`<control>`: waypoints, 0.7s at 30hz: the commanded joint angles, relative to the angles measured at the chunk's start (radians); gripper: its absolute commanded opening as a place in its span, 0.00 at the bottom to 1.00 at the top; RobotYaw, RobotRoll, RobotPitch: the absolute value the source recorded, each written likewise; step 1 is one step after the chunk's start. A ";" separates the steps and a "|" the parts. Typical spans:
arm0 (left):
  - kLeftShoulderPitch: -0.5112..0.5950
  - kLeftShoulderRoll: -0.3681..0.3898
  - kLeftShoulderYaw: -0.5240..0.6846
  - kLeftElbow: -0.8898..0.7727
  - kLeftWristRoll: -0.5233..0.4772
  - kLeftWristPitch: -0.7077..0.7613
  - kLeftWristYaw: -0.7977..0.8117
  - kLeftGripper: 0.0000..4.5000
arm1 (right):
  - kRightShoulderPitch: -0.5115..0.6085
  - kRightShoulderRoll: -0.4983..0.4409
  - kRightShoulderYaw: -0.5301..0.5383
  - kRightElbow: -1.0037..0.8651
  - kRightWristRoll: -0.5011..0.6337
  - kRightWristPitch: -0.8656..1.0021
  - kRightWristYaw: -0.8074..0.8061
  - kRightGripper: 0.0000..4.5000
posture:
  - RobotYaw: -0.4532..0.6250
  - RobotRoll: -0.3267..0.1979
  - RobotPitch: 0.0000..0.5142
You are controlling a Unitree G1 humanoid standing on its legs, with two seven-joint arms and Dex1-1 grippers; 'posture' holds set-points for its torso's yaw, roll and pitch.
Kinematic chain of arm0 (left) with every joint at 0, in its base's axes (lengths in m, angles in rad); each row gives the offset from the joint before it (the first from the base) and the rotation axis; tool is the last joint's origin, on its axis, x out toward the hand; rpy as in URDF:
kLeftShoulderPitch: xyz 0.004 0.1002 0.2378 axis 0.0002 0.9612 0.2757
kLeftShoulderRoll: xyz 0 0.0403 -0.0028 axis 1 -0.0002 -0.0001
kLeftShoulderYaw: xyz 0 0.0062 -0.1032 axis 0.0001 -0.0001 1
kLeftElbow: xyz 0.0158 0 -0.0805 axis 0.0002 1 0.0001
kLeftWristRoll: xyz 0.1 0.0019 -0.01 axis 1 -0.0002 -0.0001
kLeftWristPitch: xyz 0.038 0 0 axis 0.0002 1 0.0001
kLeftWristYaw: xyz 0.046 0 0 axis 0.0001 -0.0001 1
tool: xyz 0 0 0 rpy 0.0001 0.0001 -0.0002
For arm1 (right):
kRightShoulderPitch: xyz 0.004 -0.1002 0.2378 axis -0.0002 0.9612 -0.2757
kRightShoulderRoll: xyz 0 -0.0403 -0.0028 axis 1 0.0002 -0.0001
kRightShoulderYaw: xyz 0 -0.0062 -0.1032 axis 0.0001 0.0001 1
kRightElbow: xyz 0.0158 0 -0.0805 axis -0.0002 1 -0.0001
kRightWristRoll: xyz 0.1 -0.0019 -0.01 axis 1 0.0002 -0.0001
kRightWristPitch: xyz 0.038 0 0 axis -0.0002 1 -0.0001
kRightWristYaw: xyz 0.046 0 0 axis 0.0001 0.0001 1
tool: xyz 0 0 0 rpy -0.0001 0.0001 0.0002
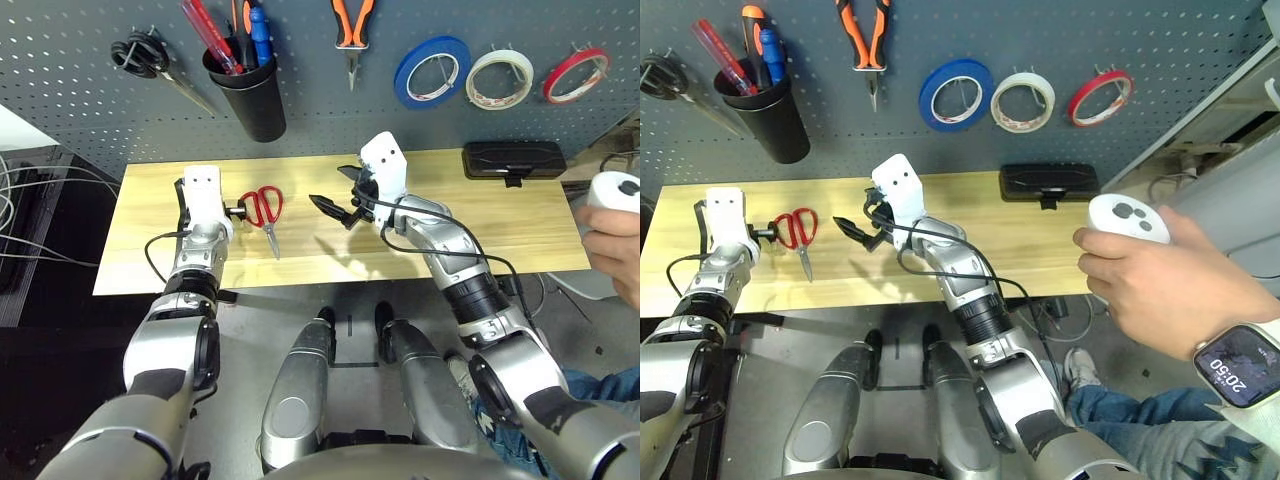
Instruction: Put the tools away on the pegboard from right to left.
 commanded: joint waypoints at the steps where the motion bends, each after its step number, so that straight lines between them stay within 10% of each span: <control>1: 0.028 -0.006 -0.005 0.027 0.006 0.016 -0.002 1.00 | 0.026 0.002 0.021 -0.018 -0.010 0.000 0.006 1.00 | 0.45 0.62 0.72; 14: 0.045 -0.026 -0.009 0.096 0.006 0.037 0.021 1.00 | 0.044 0.001 0.017 -0.053 -0.006 0.006 0.003 1.00 | 0.43 0.62 0.72; 21: 0.025 -0.044 -0.008 0.108 -0.007 0.087 -0.027 0.58 | 0.045 -0.004 0.017 -0.057 -0.007 0.008 0.003 1.00 | 0.43 0.62 0.72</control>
